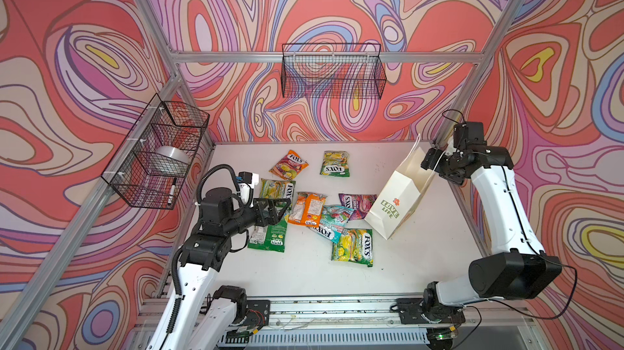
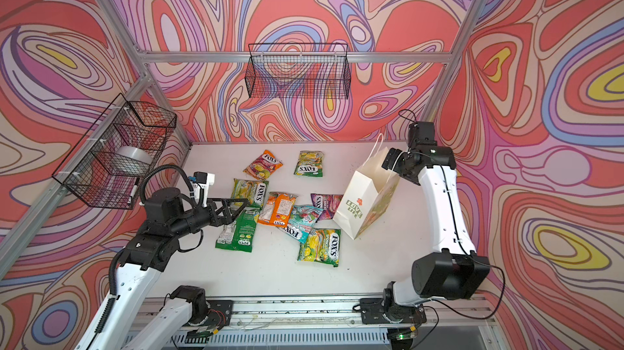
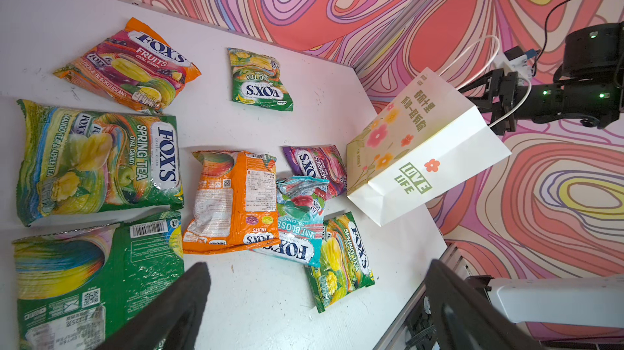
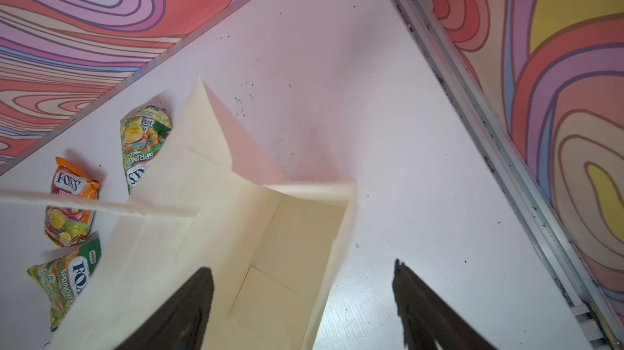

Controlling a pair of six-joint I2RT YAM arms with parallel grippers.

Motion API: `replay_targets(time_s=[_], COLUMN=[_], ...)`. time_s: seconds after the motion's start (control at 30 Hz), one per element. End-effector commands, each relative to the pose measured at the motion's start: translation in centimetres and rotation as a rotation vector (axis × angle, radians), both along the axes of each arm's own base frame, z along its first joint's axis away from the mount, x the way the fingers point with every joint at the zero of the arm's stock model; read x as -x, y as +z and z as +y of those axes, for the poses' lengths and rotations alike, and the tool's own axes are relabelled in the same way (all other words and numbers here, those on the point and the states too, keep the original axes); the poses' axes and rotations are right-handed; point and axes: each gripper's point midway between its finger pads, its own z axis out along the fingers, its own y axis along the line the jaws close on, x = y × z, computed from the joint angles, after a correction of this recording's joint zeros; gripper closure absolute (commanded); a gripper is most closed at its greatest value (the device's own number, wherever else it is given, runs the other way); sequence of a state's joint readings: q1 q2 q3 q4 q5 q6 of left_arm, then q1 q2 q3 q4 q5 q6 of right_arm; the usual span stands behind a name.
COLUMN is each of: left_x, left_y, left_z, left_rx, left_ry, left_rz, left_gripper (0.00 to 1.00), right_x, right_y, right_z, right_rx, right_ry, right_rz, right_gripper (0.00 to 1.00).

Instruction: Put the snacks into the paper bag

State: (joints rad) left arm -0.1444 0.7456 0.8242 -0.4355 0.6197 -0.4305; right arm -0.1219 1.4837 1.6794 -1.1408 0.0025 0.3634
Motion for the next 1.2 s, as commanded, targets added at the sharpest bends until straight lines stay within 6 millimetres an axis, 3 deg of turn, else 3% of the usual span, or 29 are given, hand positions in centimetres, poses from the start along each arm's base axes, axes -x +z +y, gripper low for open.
replay_targets(time_s=[0.0, 0.1, 0.2, 0.43, 0.53, 0.73, 0.87, 1.17], left_x=[-0.2, -0.3, -0.2, -0.2, -0.3, -0.2, -0.2, 0.0], left_y=[0.2, 0.0, 0.0, 0.0, 0.0, 0.0, 0.0, -0.2], left_z=[0.0, -0.1, 0.0, 0.2, 0.1, 0.0, -0.1, -0.6], left_rx=[-0.002, 0.001, -0.001, -0.006, -0.002, 0.001, 0.002, 0.005], left_ry=[0.003, -0.001, 0.003, 0.012, 0.008, 0.003, 0.0, -0.022], left_rz=[-0.023, -0.017, -0.016, -0.024, -0.018, -0.018, -0.02, -0.009], left_gripper=[0.0, 0.0, 0.0, 0.0, 0.0, 0.0, 0.0, 0.0], right_x=[-0.6, -2.4, -3.2, -0.8, 0.3, 3.2, 4.2, 3.6], right_y=[1.3, 2.1, 1.0, -3.7, -4.0, -4.4, -3.9, -2.8], right_z=[-1.8, -1.7, -1.4, -1.5, -2.0, -5.7, -6.5, -4.5], right_rx=[0.027, -0.014, -0.053, -0.065, -0.056, 0.022, -0.006, -0.363], right_ry=[-0.051, -0.059, -0.062, -0.075, -0.093, -0.233, -0.281, -0.219], right_rz=[-0.042, -0.085, -0.072, -0.007, 0.003, 0.065, 0.038, -0.157], right_gripper=[0.11, 0.11, 0.11, 0.11, 0.11, 0.11, 0.11, 0.12])
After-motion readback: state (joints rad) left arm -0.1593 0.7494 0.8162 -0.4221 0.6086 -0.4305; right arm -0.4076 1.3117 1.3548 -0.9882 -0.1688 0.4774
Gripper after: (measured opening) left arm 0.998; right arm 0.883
